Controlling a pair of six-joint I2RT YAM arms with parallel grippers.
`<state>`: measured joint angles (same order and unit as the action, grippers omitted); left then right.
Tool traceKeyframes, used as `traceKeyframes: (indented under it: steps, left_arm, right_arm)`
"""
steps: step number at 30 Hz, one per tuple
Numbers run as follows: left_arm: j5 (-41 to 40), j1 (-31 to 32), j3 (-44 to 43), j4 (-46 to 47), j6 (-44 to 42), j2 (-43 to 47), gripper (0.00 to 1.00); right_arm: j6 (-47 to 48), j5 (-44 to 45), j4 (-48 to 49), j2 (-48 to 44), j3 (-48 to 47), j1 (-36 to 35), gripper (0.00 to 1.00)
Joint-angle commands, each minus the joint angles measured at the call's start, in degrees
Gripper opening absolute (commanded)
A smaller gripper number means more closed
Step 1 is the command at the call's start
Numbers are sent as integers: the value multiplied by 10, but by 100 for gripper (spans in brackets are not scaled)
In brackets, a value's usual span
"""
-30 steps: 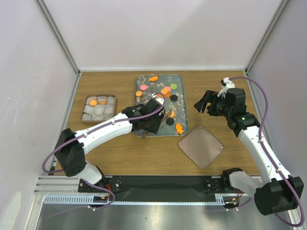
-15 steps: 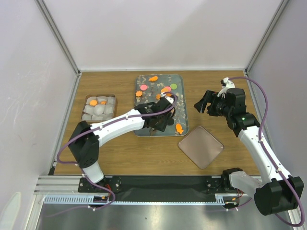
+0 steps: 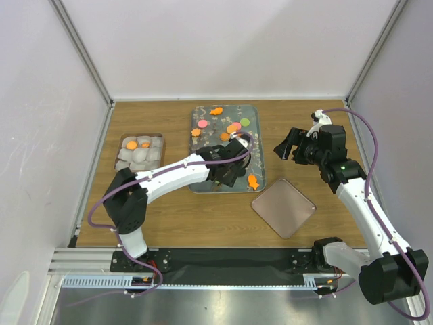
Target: Pack the cookies
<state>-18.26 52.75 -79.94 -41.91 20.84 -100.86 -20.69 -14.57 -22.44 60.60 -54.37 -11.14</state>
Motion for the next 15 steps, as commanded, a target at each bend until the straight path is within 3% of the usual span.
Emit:
traceKeyframes:
  steps: [1,15]
  left_arm:
    - [-7,6,-23,10,-15,-6,54]
    - [-6,7,-22,16,-18,-21,53]
  right_arm:
    - [12,5,5,0,-9,-4,83]
    - [13,5,5,-1,-9,-6,83]
